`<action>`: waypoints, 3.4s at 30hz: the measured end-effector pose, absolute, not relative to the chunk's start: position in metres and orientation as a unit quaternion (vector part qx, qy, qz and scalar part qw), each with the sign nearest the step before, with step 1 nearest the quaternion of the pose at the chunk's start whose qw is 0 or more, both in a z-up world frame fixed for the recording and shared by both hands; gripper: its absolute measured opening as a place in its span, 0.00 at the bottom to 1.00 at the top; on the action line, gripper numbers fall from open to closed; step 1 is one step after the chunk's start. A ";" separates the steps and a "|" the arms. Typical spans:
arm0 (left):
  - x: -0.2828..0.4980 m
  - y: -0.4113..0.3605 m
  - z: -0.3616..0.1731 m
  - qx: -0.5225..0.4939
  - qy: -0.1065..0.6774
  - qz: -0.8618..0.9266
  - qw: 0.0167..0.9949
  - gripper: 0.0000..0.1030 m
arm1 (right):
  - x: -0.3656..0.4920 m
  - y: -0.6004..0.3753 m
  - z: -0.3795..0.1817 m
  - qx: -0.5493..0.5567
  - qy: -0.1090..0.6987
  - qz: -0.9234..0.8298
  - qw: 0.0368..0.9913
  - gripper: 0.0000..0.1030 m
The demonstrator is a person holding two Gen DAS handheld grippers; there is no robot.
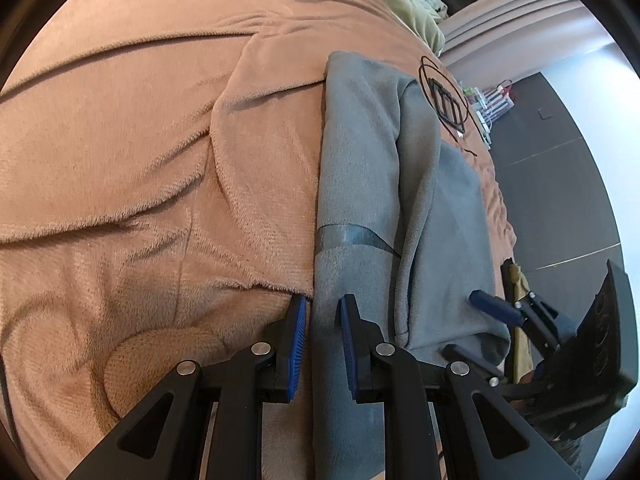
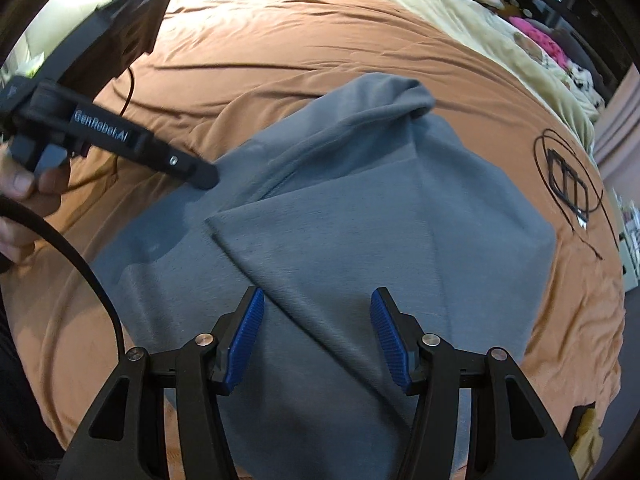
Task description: Fold small clothes
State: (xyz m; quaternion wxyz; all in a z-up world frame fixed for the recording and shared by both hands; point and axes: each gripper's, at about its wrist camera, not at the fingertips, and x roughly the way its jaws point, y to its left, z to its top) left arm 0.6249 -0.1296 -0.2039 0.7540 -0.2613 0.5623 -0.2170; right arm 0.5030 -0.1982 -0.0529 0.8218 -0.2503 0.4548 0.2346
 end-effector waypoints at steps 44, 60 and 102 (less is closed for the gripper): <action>0.624 -0.130 -0.195 -0.262 0.554 -0.209 0.762 0.17 | 0.601 -0.338 -0.041 0.053 0.449 0.001 0.892 0.04; 0.612 -0.130 -0.199 -0.276 0.562 -0.216 0.749 0.37 | 0.561 -0.366 -0.053 0.183 0.471 0.081 0.859 0.56; 0.549 -0.130 -0.145 -0.211 0.584 -0.220 0.752 0.10 | 0.472 -0.410 -0.116 0.368 0.473 0.136 0.789 0.10</action>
